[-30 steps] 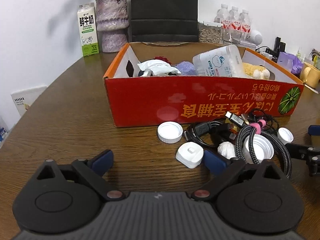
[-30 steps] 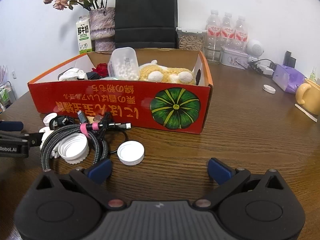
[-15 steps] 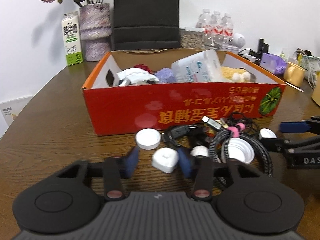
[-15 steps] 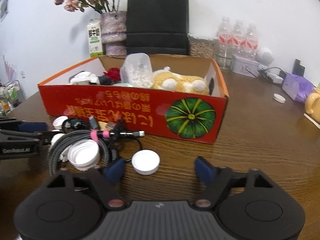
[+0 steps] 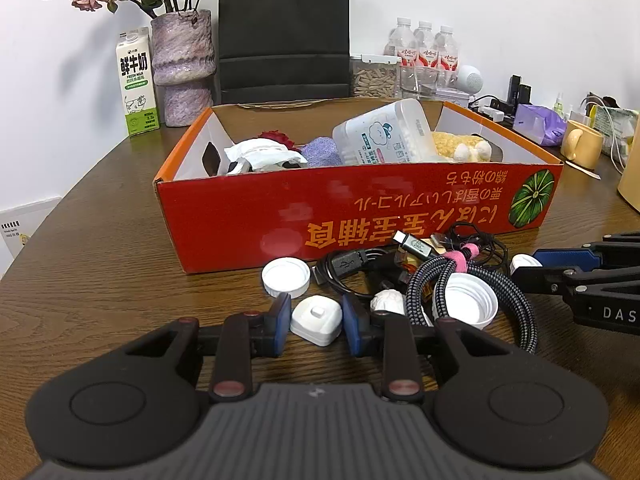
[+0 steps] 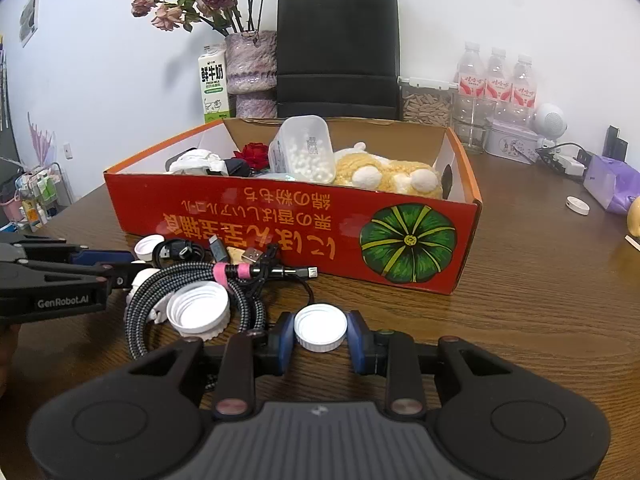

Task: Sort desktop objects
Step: 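Grasp the white plug with the left gripper while right grasps a white bottle cap, then carry the plug and cap over the box with both grippers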

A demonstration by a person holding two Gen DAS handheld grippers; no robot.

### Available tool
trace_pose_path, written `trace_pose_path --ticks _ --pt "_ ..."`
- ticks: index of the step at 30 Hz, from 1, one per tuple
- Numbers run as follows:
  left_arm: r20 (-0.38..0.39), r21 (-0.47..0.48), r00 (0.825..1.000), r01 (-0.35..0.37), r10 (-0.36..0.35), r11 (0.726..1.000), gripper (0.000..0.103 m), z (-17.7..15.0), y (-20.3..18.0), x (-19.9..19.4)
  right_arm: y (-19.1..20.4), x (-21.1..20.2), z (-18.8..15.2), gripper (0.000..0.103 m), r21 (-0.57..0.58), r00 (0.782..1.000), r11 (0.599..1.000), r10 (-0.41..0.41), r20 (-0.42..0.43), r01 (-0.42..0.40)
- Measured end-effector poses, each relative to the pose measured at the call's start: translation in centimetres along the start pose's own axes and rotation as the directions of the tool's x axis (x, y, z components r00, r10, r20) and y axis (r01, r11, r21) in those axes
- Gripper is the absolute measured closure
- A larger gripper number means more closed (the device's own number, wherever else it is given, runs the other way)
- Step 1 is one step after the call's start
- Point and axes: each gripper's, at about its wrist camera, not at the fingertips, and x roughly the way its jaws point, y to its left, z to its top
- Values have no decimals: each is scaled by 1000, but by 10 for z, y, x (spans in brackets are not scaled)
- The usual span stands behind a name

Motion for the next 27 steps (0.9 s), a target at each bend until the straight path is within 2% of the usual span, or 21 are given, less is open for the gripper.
trace_pose_path --ticks 6,10,13,21,27 --pt "11 -7 1000 -17 17 1000 75 -1 -1 -2 -2 -3 -1 76 30 1000 1000 8 21 -8" --pt "73 -16 996 -42 43 999 75 0 1 -13 -1 -13 -1 76 21 997 1000 -7 74 6" --pt "109 -36 993 -33 37 999 75 4 5 -23 0 -20 3 76 25 996 1000 -2 94 0" --pt "240 -67 969 -38 53 997 75 31 9 -49 3 -39 27 76 18 981 1000 10 193 -14" --pt "293 -54 954 -41 55 998 75 60 6 -49 -1 -42 57 76 18 965 1000 -2 262 -3"
